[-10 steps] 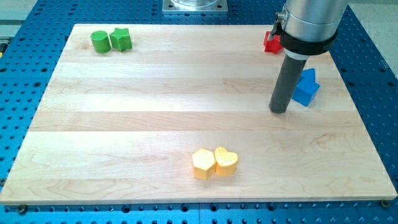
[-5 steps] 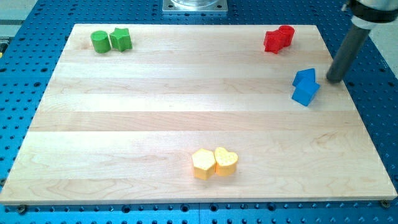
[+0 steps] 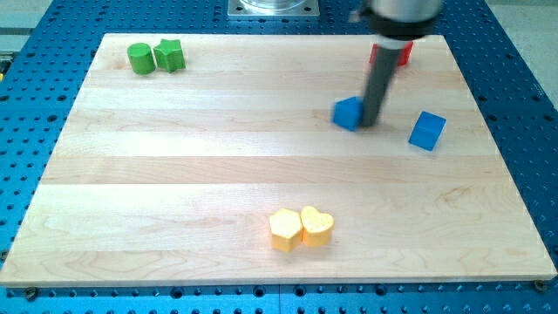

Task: Push the blue blocks to the center of the board

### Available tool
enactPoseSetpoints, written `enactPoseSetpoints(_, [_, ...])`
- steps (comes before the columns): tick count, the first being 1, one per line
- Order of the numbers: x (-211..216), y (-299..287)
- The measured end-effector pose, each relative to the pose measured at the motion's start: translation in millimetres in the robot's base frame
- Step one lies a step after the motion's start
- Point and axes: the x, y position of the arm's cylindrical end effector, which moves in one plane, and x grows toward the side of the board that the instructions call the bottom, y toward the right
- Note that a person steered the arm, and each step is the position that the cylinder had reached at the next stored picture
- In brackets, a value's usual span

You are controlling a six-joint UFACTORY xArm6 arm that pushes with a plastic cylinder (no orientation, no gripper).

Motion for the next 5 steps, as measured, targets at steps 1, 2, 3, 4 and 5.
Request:
enactPoseSetpoints(1, [-11.1,53.2])
enactPoseSetpoints(2, [-23.6,150.9])
enactPoseSetpoints(3, [15.0,162.5])
enactPoseSetpoints(4, [51.1,128.5])
enactPoseSetpoints(5, [48.9,72.4])
